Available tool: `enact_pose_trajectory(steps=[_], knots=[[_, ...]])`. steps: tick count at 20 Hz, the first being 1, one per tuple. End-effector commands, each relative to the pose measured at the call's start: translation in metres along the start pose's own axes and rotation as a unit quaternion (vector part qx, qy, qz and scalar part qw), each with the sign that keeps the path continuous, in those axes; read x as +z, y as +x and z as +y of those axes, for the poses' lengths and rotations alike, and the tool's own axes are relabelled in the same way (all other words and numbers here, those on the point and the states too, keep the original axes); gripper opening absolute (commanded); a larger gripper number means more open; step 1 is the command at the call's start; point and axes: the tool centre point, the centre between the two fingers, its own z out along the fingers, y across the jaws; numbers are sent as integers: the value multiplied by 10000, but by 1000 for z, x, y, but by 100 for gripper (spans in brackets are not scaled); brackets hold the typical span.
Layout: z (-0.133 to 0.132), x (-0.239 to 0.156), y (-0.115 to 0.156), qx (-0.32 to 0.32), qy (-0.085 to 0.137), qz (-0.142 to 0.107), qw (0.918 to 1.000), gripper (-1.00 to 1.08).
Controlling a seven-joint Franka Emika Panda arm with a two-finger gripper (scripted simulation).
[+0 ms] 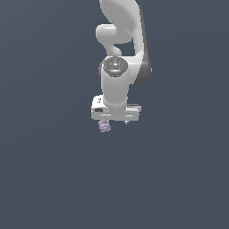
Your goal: Pick up the object and move it to a goal position.
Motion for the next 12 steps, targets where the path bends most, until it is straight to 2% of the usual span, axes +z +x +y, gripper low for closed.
enact_pose_trajectory(steps=[1,12], knots=[[0,0,0,0,0,0,10000,100],[13,-10,0,197,127,76,9997,100]])
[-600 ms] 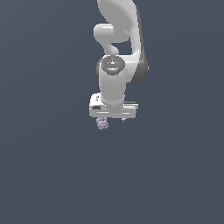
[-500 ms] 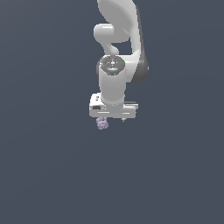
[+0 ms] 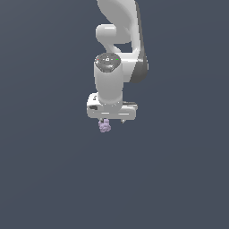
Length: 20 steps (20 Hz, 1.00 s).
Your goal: Pick up the object and move it to a goal position.
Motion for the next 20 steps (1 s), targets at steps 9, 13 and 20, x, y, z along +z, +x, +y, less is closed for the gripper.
enact_pose_trajectory(steps=[9,13,20], knots=[[7,10,-5,-223,-14,18,9997,100],[15,20,-11,-469,-34,38,9989,100],[34,47,-29,-1119,-84,85,9936,100]])
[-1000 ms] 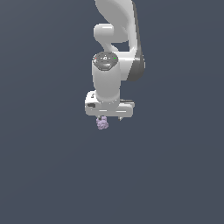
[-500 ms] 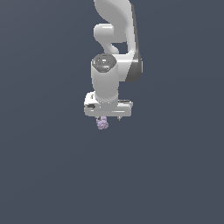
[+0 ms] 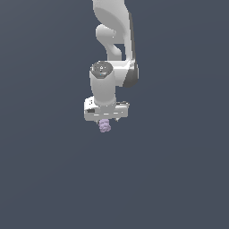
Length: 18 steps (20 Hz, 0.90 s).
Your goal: Pick up the object and move it to a goal position.
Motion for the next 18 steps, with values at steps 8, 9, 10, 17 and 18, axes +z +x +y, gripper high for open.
enact_pose_trajectory(steps=[8,9,10,17,18], knots=[[15,29,-28,-785,-54,50,9969,100],[16,31,-30,-837,-58,53,9965,100],[17,33,-32,-882,-60,56,9961,100],[19,38,-37,-1032,-70,65,9946,100],[19,37,-37,-1010,-68,61,9948,100]])
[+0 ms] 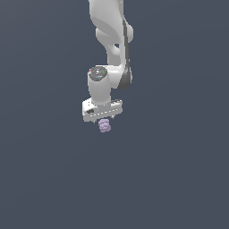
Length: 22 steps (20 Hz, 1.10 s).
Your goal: Pick up the object and move it to a goal position.
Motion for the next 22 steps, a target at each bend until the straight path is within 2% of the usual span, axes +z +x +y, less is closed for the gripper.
enact_pose_trajectory(steps=[1,18,19,22], knots=[[0,0,0,-1,-1,2,10000,100],[0,50,-1,-22,-2,5,10000,100],[0,50,-1,-22,-2,5,10000,-100],[0,50,-1,-22,-2,5,10000,-100]])
